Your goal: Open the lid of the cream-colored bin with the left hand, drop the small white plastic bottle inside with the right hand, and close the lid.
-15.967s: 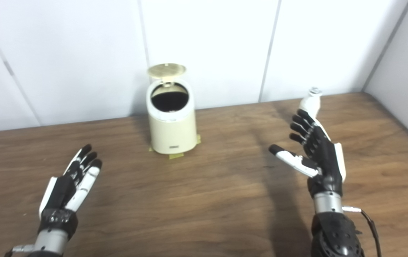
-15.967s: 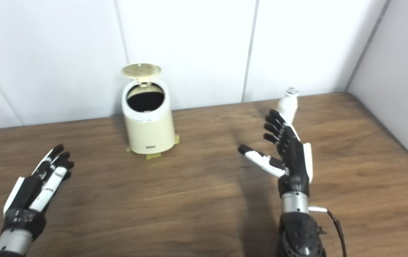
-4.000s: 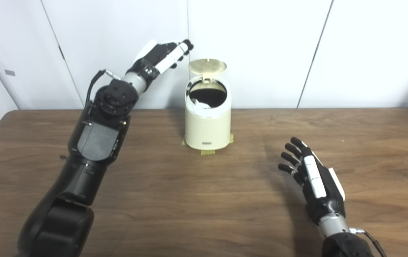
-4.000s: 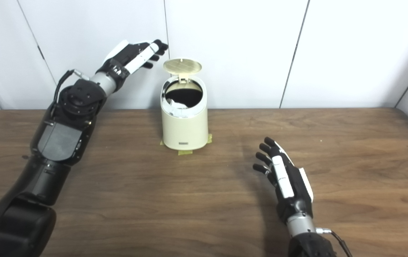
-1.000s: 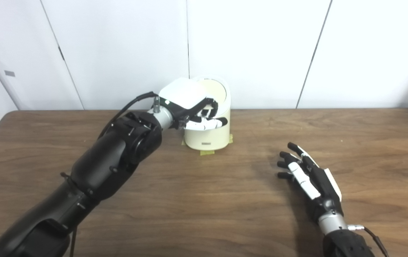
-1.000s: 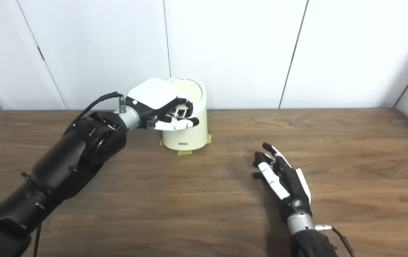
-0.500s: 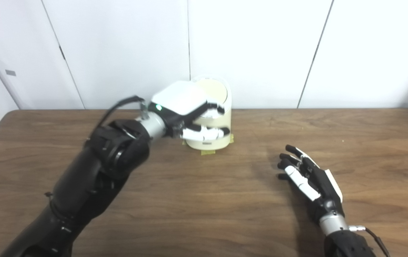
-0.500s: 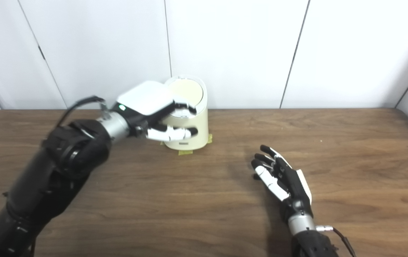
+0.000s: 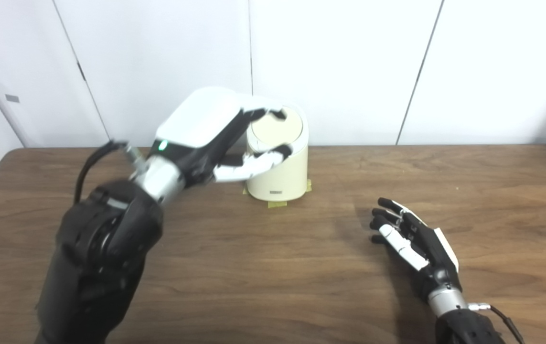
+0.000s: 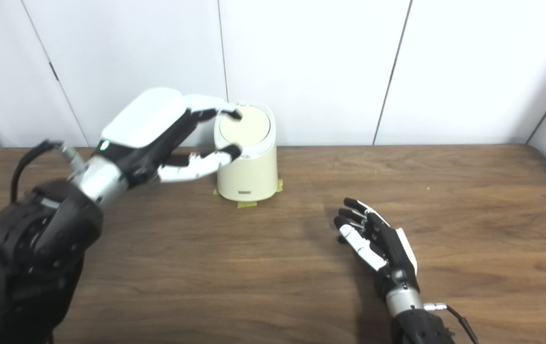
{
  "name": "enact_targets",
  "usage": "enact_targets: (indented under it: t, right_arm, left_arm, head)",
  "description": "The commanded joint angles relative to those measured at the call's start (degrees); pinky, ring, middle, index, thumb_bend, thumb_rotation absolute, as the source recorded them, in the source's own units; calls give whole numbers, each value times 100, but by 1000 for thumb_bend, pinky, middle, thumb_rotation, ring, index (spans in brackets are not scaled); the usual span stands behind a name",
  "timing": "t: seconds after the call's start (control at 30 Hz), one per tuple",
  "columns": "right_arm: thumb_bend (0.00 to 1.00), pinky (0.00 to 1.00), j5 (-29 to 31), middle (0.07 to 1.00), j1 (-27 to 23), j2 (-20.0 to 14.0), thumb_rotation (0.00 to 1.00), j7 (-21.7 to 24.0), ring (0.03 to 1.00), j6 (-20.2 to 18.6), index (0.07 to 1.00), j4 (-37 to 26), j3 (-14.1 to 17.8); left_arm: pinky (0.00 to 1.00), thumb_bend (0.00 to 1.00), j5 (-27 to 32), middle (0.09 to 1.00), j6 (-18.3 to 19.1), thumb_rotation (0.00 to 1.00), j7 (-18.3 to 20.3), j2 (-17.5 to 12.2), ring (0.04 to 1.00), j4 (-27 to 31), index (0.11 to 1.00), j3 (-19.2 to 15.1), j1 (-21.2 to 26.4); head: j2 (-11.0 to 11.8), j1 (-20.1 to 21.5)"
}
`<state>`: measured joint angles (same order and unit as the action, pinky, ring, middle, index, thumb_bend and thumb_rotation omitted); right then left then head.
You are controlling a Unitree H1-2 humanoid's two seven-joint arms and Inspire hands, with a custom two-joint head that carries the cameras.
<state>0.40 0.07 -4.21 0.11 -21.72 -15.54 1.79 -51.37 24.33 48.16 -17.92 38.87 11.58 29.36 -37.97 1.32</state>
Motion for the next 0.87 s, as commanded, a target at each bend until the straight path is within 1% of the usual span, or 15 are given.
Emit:
enact_targets:
  t: [0.0,0.03,0.1,0.13,0.2,0.27,0.37,0.43,0.5,0.53,0.57,0.63,0.7,0.77,0.83]
  right_arm:
    - [436,632,7,783,-86,-42,493,76,731,74,797,-195,-12]
    - [440,634,38,785,-83,-36,487,74,733,73,796,-198,-3]
    - [446,632,96,783,-75,-4,489,50,734,29,793,-257,24]
    - [446,630,106,782,-73,4,491,41,734,12,793,-281,30]
    - [443,626,189,782,-63,51,490,30,736,-12,798,-392,70]
    - [437,621,302,782,-56,96,492,42,737,-28,801,-524,105]
    - [435,636,481,785,-45,158,517,59,748,-92,809,-776,145]
    - [449,647,562,798,-29,203,567,34,763,-135,822,-957,159]
    - [472,658,634,809,-24,252,607,-3,779,-158,835,-1078,187]
    - [478,661,678,811,-24,275,616,-13,783,-155,837,-1115,209]
    - [491,667,707,824,-24,285,629,-17,796,-154,850,-1136,225]
    - [512,689,739,843,-10,282,641,-6,813,-137,864,-1163,247]
    - [556,720,708,870,17,261,677,1,839,-61,878,-1157,244]
    - [598,782,686,901,52,209,745,48,881,116,898,-1088,239]
    - [597,815,678,910,80,159,773,88,898,244,904,-1040,231]
  left_arm:
    - [798,412,109,880,195,761,11,54,902,254,842,-275,26]
    - [809,403,149,885,231,744,31,98,907,277,844,-368,-55]
    - [811,370,382,898,256,649,-20,463,910,305,850,-861,-430]
    - [808,360,451,902,257,623,-31,593,909,311,852,-1020,-541]
    - [759,331,760,889,202,558,-615,885,870,235,845,-1259,-976]
    - [726,313,969,876,64,520,-1152,1090,843,130,841,-1370,-1340]
    - [749,292,1282,865,-170,576,-1872,1382,839,-72,857,-1466,-1830]
    - [802,310,1909,893,-59,692,-2210,1709,878,-214,892,-1699,-2086]
    - [851,322,2537,920,-29,848,-2377,1838,907,-379,931,-1886,-2252]
    - [859,324,2886,926,72,885,-2423,1919,913,-467,940,-2029,-2320]
    - [891,375,3124,931,149,922,-2478,1957,922,-518,950,-2101,-2363]
    - [925,407,3656,940,221,928,-2600,2060,933,-639,958,-2265,-2478]
    - [953,431,4036,957,156,942,-2743,2098,950,-746,971,-2334,-2629]
    - [986,422,4380,975,-33,944,-2947,2159,969,-852,978,-2376,-2779]
    - [993,413,4630,980,-213,964,-3136,2180,975,-949,979,-2377,-2899]
  head:
    - [-15,-1]
    - [-15,-1]
    - [-24,-20]
    - [-24,-20]
    - [-30,-27]
    - [-33,-40]
    - [-23,-47]
    - [-3,-41]
    - [12,-46]
    - [17,-43]
    - [-1,-41]
    - [-17,-56]
    - [-12,-98]
    - [-3,-167]
    - [16,-187]
